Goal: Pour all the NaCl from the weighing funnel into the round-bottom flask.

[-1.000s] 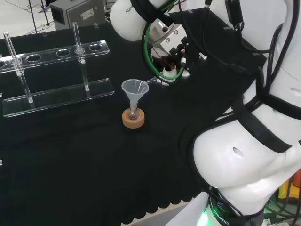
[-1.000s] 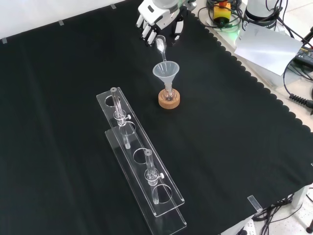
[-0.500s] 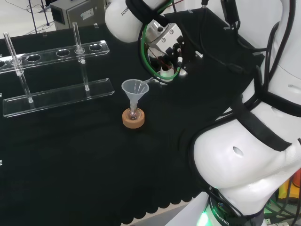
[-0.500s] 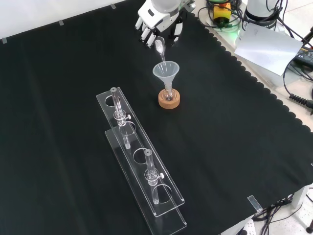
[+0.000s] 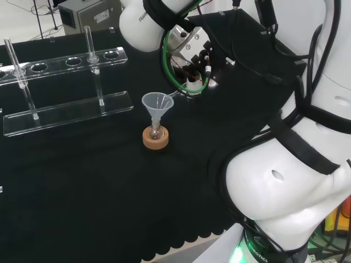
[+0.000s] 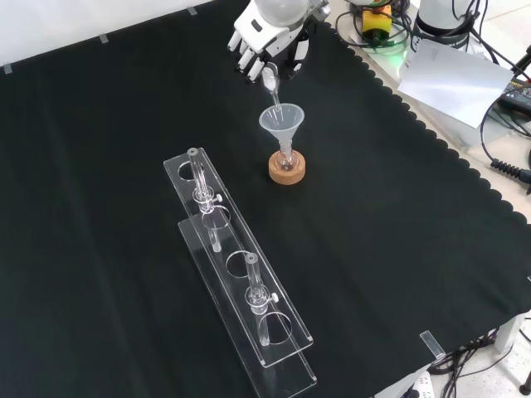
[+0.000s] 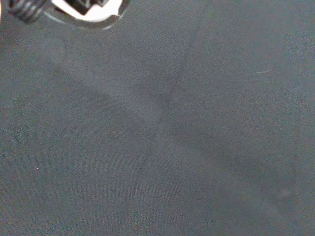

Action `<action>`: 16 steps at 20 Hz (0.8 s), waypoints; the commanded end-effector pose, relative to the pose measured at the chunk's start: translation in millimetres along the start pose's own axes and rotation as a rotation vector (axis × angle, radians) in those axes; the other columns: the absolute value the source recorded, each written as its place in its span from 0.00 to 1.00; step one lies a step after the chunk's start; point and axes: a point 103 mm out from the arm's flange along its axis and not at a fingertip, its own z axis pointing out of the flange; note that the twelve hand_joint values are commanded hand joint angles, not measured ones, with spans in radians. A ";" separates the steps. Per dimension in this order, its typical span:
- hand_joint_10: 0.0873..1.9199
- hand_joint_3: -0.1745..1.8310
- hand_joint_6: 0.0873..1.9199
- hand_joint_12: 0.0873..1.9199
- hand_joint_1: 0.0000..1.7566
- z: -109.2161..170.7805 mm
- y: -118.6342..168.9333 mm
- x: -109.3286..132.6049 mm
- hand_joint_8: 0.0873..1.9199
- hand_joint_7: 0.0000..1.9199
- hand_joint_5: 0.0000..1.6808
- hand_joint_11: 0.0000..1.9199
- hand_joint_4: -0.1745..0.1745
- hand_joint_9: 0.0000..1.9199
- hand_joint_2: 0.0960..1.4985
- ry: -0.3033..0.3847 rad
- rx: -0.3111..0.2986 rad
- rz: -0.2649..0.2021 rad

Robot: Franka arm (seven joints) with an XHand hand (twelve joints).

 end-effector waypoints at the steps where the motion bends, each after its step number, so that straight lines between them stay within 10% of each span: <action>1: 0.16 0.47 0.57 0.54 0.60 0.4 1.2 0.0 0.29 0.42 0.61 0.45 1.00 0.62 0.45 -0.025 -0.002 -0.006; 16: 0.16 0.47 0.57 0.53 0.60 -4.0 3.6 2.8 0.29 0.42 0.62 0.45 1.00 0.62 0.45 -0.075 0.002 -0.017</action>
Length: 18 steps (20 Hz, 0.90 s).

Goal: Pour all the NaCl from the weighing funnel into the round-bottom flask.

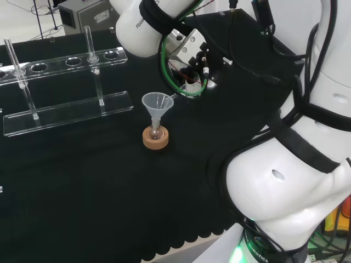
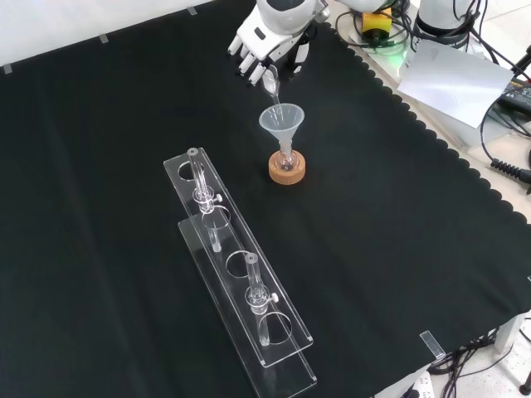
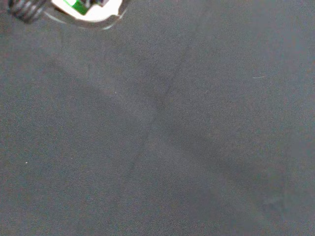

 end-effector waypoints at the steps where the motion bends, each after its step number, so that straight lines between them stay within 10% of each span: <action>1: 0.16 0.47 0.57 0.53 0.60 -2.9 0.2 -0.9 0.29 0.42 0.62 0.45 1.00 0.62 0.45 -0.016 0.001 0.000; 18: 0.15 0.47 0.57 0.53 0.60 -19.1 -5.3 0.5 0.29 0.41 0.62 0.45 1.00 0.62 0.45 -0.084 0.010 0.007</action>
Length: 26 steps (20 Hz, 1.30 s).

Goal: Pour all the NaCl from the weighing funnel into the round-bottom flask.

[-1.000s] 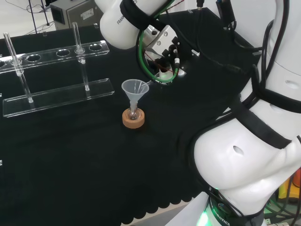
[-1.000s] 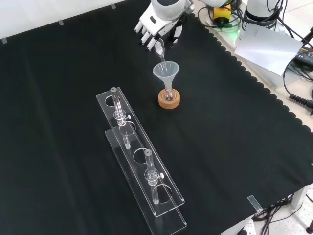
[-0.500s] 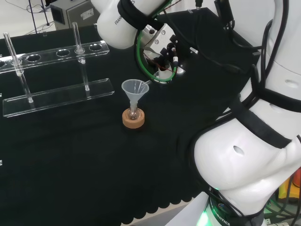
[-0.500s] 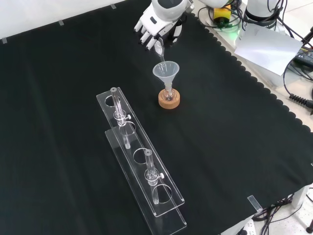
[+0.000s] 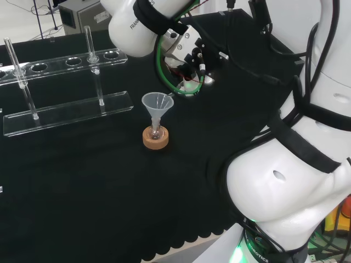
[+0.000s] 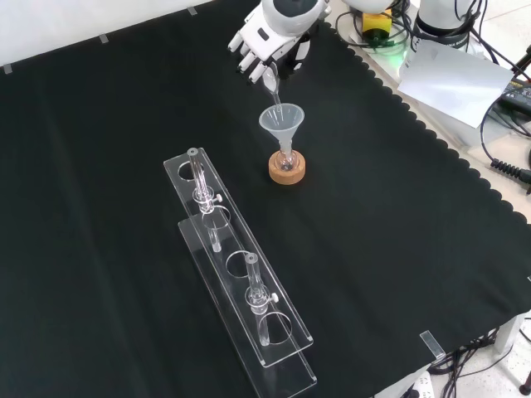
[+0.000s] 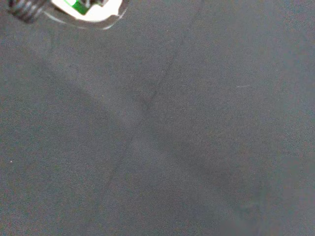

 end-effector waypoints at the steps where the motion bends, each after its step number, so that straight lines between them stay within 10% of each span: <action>1: 0.15 0.47 0.57 0.53 0.60 -6.0 -3.2 3.1 0.29 0.41 0.62 0.45 1.00 0.62 0.45 -0.020 0.011 0.013; 26: 0.15 0.47 0.57 0.53 0.60 -23.2 -11.5 5.2 0.29 0.41 0.62 0.44 1.00 0.61 0.45 -0.118 0.004 0.015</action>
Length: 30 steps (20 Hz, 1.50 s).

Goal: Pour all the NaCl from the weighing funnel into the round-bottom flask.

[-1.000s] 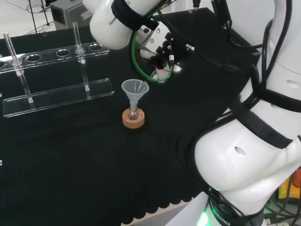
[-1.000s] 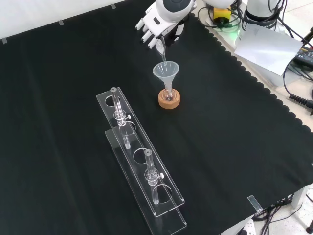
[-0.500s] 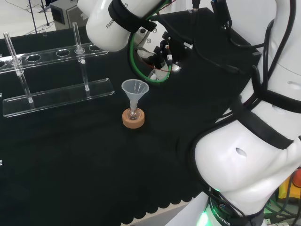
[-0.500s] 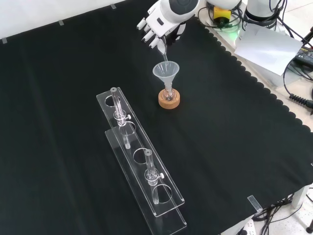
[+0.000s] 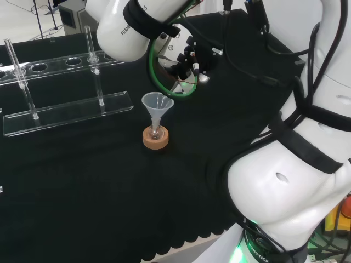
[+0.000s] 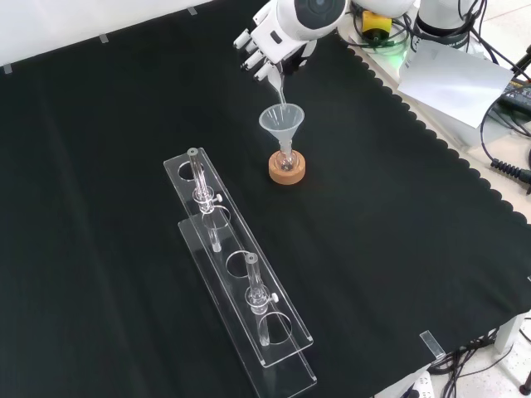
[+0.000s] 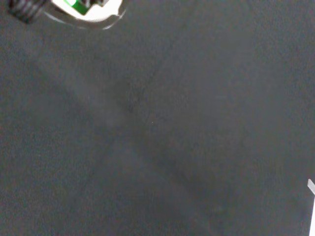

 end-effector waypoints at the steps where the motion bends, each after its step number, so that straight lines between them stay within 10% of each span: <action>1: 0.15 0.47 0.57 0.53 0.60 -2.1 -1.2 0.7 0.29 0.41 0.62 0.44 1.00 0.61 0.45 -0.015 0.008 0.009; 30: 0.14 0.47 0.57 0.53 0.60 -5.7 -3.5 1.9 0.29 0.41 0.62 0.44 1.00 0.61 0.45 -0.071 0.007 -0.002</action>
